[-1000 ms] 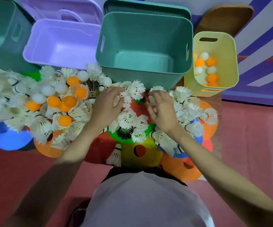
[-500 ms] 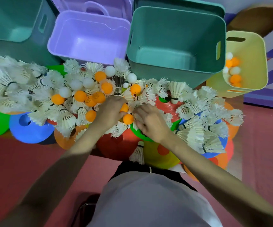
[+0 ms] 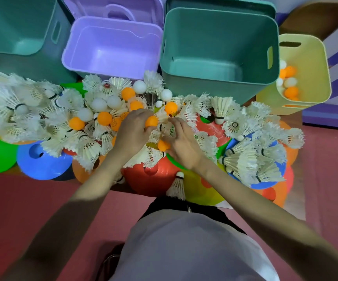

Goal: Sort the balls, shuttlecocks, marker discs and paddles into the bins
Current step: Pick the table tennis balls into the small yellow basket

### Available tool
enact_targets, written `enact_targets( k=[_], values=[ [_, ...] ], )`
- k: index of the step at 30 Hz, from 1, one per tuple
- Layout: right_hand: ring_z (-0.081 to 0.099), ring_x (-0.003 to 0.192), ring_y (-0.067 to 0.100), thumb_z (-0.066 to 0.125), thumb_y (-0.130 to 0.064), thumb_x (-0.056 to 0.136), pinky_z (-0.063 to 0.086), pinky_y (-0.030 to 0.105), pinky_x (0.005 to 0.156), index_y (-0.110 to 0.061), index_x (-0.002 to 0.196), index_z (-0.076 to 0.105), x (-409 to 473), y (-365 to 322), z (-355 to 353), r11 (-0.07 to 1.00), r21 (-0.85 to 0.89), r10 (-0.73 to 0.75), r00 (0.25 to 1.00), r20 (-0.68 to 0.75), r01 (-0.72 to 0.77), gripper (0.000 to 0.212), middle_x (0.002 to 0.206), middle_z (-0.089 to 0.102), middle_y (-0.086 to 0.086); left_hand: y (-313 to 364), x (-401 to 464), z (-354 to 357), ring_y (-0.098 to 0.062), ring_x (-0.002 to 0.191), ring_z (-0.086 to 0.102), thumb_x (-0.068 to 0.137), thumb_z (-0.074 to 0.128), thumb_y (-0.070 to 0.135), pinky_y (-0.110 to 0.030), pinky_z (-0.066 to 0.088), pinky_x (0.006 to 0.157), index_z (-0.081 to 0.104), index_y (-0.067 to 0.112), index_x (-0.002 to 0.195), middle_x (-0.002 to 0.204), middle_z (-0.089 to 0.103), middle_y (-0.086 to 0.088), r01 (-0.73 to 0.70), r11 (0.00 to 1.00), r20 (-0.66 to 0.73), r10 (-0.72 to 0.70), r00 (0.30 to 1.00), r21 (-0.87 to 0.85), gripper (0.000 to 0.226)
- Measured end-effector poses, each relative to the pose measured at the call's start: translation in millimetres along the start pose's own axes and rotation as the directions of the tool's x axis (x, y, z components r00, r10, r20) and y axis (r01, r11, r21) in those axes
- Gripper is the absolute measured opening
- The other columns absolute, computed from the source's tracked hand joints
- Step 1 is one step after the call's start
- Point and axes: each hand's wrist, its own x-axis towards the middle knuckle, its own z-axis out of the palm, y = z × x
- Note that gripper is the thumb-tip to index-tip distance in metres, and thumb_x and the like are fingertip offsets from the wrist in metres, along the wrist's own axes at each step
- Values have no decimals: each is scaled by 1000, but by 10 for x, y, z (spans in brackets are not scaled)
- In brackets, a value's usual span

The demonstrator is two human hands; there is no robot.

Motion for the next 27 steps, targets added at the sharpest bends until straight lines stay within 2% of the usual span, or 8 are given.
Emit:
enact_targets(
  k=[5, 8, 10, 12, 14, 18, 24, 27],
  values=[
    [42, 125, 36, 73, -26, 78, 35, 43, 102, -6, 107, 64, -99, 159, -260, 950, 312, 42, 988, -146, 6, 37, 134, 46, 21, 153, -16, 12, -34, 115, 56, 87, 70, 17, -45, 46, 94, 62, 4, 123, 122, 63, -14, -11, 998, -106, 4, 994, -61, 38],
    [48, 119, 26, 67, -30, 83, 38, 32, 98, -5, 111, 59, -287, 331, -539, 851, 523, 184, 958, -219, -44, 38, 129, 52, 12, 336, 2, 74, -35, 116, 56, 88, 70, 21, -46, 46, 95, 62, 5, 124, 124, 63, -13, -24, 996, -132, 13, 991, -81, 40],
    [55, 111, 21, 68, -26, 84, 45, 34, 92, -7, 112, 58, -451, 503, -688, 782, 618, 298, 920, -253, -83, 35, 121, 59, 7, 507, 29, 134, -33, 116, 56, 88, 69, 23, -39, 45, 97, 62, 6, 124, 125, 63, -12, -48, 995, -129, 37, 991, -86, 40],
    [59, 99, 16, 70, -22, 84, 49, 35, 84, -8, 111, 57, -623, 730, -777, 754, 643, 394, 877, -277, -135, 33, 111, 63, 3, 699, 70, 201, -29, 115, 58, 87, 70, 24, -32, 42, 97, 63, 8, 124, 124, 64, -10, -75, 992, -133, 61, 989, -105, 40],
    [59, 92, 14, 70, -20, 84, 49, 34, 80, -8, 108, 57, -777, 983, -810, 748, 638, 473, 822, -318, -184, 30, 104, 64, 2, 897, 134, 278, -24, 115, 59, 87, 70, 27, -33, 45, 98, 64, 10, 123, 124, 65, -7, -102, 986, -134, 85, 987, -129, 40],
    [59, 91, 15, 68, -18, 85, 49, 29, 78, -9, 107, 57, -1010, 1448, -878, 711, 655, 601, 706, -376, -256, 27, 102, 64, 2, 1329, 312, 472, -18, 113, 61, 88, 68, 34, -27, 47, 96, 65, 10, 123, 124, 65, -4, -216, 966, -127, 199, 972, -142, 42],
    [61, 89, 20, 66, -20, 85, 47, 24, 77, -5, 115, 58, -1168, 2250, -1103, 667, 654, 719, 538, -440, -356, 35, 106, 65, 8, 2192, 922, 823, -23, 114, 59, 88, 67, 25, -41, 49, 98, 59, 9, 128, 128, 62, -6, -323, 933, -73, 316, 946, -159, 44],
    [62, 95, 25, 63, -24, 84, 48, 31, 83, -3, 117, 59, -1136, 2631, -1206, 666, 628, 739, 467, -485, -401, 39, 109, 65, 10, 2689, 1327, 955, -26, 111, 59, 86, 69, 19, -39, 49, 93, 59, 9, 126, 126, 63, -7, -392, 911, -94, 382, 919, -126, 41]
  ],
)
